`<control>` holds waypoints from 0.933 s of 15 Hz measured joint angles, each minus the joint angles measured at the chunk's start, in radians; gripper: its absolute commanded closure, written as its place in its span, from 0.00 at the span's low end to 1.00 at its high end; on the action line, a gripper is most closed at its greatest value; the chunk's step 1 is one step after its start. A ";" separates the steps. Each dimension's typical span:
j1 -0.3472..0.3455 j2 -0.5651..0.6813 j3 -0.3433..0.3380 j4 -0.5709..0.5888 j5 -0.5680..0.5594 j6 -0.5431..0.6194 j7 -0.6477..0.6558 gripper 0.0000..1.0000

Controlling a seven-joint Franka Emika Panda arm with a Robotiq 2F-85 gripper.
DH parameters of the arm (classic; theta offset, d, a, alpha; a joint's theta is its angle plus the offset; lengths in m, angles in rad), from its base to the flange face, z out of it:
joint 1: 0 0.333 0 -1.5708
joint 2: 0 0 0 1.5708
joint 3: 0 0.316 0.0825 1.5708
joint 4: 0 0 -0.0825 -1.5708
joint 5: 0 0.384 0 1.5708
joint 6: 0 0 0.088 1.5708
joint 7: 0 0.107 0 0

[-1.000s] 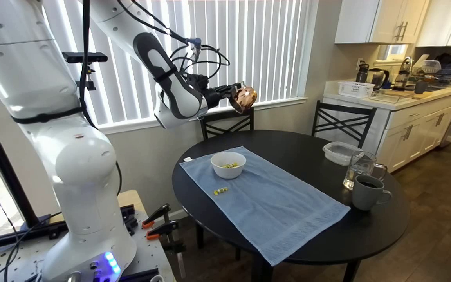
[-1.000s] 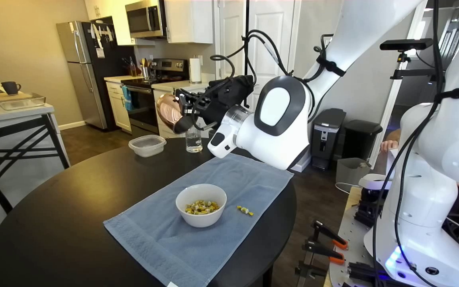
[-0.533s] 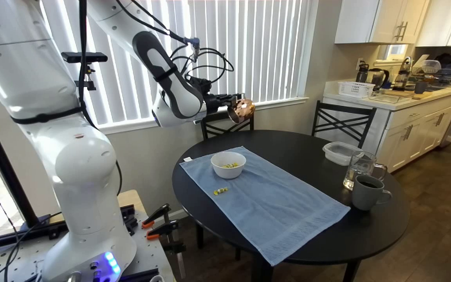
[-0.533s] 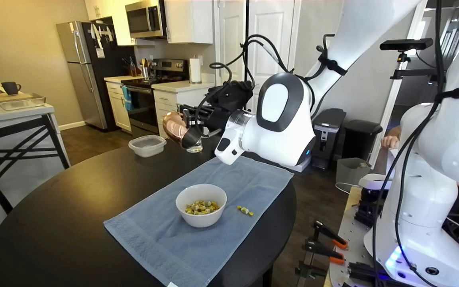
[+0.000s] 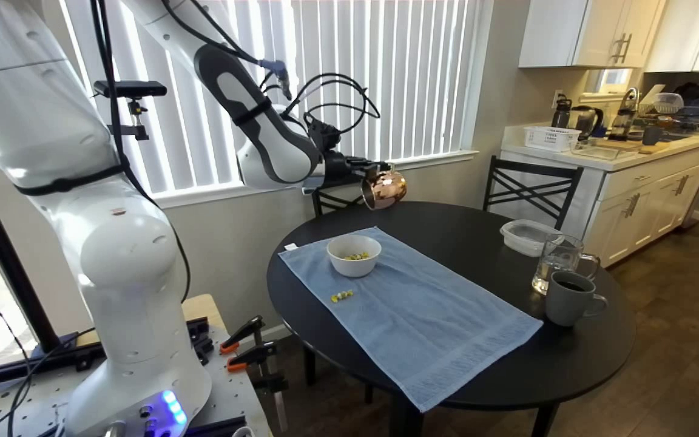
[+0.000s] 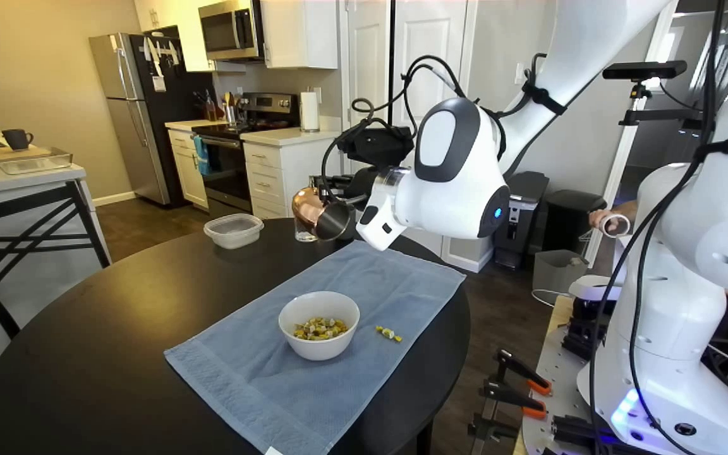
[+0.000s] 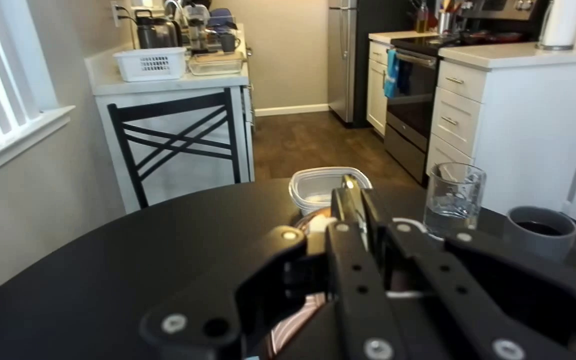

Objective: Transfer the contents of the cup into the white bowl

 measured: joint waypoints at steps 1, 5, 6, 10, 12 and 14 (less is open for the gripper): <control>-0.012 -0.007 -0.015 -0.010 0.015 0.016 0.000 0.98; -0.053 -0.028 -0.070 -0.049 0.056 0.082 0.000 0.98; -0.060 -0.033 -0.084 -0.052 0.061 0.108 0.002 0.98; -0.067 -0.072 -0.120 -0.041 0.072 0.217 0.029 0.98; -0.066 -0.099 -0.136 -0.019 0.072 0.304 0.077 0.98; -0.063 -0.130 -0.155 0.012 0.071 0.410 0.141 0.98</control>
